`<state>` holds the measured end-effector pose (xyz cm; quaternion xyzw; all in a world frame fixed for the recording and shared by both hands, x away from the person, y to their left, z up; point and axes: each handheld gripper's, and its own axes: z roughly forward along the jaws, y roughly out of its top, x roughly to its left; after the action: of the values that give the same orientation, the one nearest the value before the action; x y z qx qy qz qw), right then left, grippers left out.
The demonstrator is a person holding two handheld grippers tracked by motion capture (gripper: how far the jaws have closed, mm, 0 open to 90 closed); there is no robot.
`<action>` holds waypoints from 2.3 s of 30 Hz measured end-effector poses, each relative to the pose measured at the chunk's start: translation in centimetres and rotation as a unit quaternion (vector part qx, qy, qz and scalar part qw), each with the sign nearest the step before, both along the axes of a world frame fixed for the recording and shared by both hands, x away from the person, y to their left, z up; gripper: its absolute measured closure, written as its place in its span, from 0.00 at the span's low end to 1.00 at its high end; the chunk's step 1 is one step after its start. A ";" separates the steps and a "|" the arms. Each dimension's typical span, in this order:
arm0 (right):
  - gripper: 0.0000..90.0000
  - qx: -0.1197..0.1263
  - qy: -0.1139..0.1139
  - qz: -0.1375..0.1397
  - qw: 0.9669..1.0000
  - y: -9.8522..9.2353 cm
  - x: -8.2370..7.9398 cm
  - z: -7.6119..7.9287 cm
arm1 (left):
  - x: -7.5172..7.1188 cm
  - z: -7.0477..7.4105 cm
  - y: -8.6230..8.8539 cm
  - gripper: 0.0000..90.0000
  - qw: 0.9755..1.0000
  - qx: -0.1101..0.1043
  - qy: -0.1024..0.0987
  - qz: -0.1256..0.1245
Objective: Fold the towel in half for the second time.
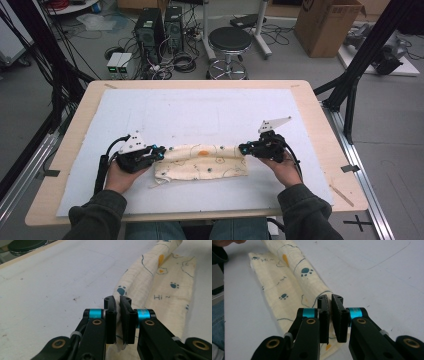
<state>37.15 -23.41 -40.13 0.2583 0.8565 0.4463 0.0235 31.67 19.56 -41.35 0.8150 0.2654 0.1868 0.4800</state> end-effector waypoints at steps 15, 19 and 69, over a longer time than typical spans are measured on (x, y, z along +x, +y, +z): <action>0.94 -0.012 0.005 0.019 1.000 -0.4 -3.0 -1.2 | -2.8 -1.0 -0.3 0.92 0.998 0.045 0.004 -0.032; 0.94 -0.021 0.005 0.026 0.999 -0.2 -3.4 -1.6 | -3.3 -1.4 -0.3 0.92 0.998 0.055 0.006 -0.041; 0.81 -0.023 0.009 0.078 0.997 6.0 -3.3 -1.2 | -2.0 -0.1 -4.3 0.96 0.993 0.053 0.066 -0.077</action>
<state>33.84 -17.39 -41.37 0.1936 0.8842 0.4250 -0.0131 29.65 15.23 -41.47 0.8678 0.2224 0.1087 0.4309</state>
